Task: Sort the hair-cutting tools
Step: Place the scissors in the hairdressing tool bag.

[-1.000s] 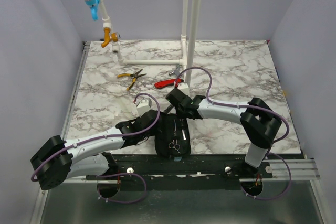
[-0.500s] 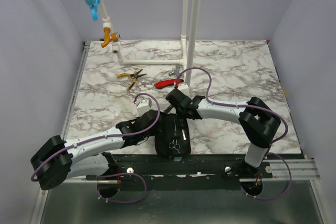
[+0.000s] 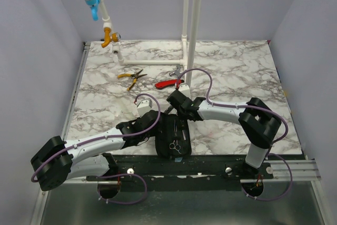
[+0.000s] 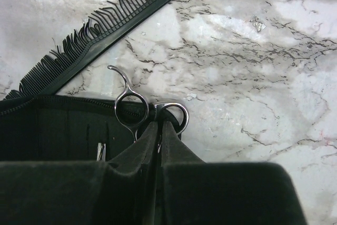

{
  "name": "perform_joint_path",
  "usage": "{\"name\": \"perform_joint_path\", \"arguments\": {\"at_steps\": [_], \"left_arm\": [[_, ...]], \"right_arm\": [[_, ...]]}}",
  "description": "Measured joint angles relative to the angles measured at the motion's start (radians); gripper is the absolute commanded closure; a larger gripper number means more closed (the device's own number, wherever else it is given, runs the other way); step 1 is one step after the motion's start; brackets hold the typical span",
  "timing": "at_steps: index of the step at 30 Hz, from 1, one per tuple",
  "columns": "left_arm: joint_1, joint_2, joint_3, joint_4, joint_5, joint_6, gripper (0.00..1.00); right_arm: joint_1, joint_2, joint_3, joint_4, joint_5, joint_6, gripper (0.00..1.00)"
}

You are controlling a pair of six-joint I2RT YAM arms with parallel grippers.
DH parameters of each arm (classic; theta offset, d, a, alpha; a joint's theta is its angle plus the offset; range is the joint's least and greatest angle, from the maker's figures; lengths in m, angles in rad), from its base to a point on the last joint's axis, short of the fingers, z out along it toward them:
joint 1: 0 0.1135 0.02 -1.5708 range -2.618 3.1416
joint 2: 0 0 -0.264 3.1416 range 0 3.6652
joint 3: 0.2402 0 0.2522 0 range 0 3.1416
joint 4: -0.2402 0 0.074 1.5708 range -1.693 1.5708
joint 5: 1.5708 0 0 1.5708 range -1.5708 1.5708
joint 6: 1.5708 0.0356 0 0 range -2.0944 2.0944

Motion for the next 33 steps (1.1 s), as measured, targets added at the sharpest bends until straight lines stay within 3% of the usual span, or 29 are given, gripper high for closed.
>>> {"name": "perform_joint_path", "arguments": {"at_steps": [3, 33], "left_arm": [[0.0, 0.0, 0.0, 0.0, 0.0, 0.002, 1.0], [0.0, 0.006, 0.0, 0.0, -0.001, 0.001, 1.0]], "right_arm": [[0.0, -0.006, -0.008, 0.008, 0.0, -0.003, 0.99], [0.059, -0.103, -0.14, 0.084, -0.023, 0.004, 0.99]]}}
